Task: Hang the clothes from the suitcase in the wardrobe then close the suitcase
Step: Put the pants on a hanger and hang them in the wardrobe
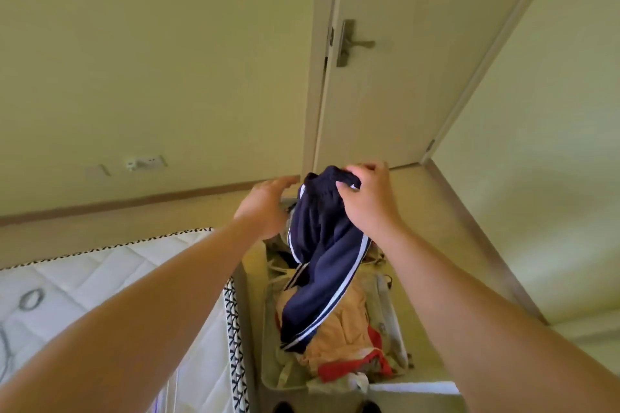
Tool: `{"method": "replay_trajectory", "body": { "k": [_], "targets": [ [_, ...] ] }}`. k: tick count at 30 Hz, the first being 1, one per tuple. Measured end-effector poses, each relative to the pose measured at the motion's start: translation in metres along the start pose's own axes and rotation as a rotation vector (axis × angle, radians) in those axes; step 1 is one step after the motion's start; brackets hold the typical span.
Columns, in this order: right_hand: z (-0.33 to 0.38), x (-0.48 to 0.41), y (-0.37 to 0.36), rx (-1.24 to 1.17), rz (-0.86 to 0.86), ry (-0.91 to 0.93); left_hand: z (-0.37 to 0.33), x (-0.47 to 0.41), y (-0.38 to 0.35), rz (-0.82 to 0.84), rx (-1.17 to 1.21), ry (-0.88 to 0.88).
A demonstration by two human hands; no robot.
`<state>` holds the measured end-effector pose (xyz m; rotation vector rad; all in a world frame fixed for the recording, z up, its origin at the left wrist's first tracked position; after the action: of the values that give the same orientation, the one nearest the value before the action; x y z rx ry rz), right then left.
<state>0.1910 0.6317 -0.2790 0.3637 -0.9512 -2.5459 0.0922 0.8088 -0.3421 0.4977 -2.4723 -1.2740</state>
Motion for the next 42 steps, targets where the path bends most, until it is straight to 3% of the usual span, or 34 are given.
{"method": "replay_trajectory", "body": {
  "k": [4, 7, 9, 12, 17, 22, 24, 28, 30, 32, 35, 36, 37, 40, 42],
  "targets": [
    [0.063, -0.011, 0.079, 0.026, -0.208, 0.168, -0.053, -0.005, 0.035, -0.051, -0.002, -0.14],
    [0.094, -0.014, 0.105, 0.13, -0.168, 0.237, -0.079, -0.007, 0.055, -0.158, 0.057, -0.177],
    [0.107, -0.011, 0.126, 0.154, -0.27, 0.273, -0.093, -0.01, 0.066, -0.223, 0.055, -0.203],
    [0.119, -0.007, 0.135, 0.185, -0.236, 0.329, -0.113, -0.014, 0.077, -0.216, 0.091, -0.228],
    [0.117, -0.008, 0.154, 0.132, -0.307, 0.321, -0.132, -0.015, 0.076, 0.012, 0.06, -0.235],
    [0.109, -0.008, 0.157, 0.058, -0.345, 0.283, -0.132, 0.008, 0.033, 0.409, -0.431, -0.288],
    [0.101, -0.011, 0.159, -0.002, -0.369, 0.244, -0.131, 0.006, 0.03, 0.312, -0.426, -0.29],
    [0.093, -0.015, 0.169, -0.021, -0.418, 0.198, -0.115, 0.005, 0.028, 0.295, -0.023, -0.122],
    [0.091, -0.017, 0.175, -0.008, -0.441, 0.195, -0.111, 0.0, 0.041, 0.223, 0.005, -0.104],
    [0.084, -0.019, 0.183, -0.006, -0.457, 0.157, -0.112, -0.006, 0.078, -0.002, 0.023, -0.102],
    [0.074, -0.018, 0.195, 0.043, -0.53, 0.117, -0.113, -0.007, 0.141, -0.49, 0.114, -0.138],
    [0.072, -0.018, 0.198, 0.059, -0.559, 0.116, -0.114, -0.005, 0.149, -0.561, 0.085, -0.19],
    [0.071, -0.02, 0.197, 0.096, -0.549, 0.117, -0.119, -0.006, 0.148, -0.535, 0.011, -0.263],
    [0.061, -0.029, 0.177, 0.263, -0.322, 0.055, -0.123, -0.006, 0.122, -0.162, -0.364, -0.438],
    [0.053, -0.026, 0.174, 0.251, -0.332, 0.017, -0.117, -0.008, 0.145, -0.286, -0.312, -0.412]
  ]
}}
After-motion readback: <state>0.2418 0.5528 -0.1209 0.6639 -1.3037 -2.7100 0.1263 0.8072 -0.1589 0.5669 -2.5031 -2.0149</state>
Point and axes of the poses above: each hand's wrist, its own x-axis away from the middle knuckle, its own y-axis out of the back of the hand, z = x × y, the point moved 7 cm from there along -x, towards the middle knuckle, and after that the axes turned 2 degrees about -z, right-handed, at the moved point
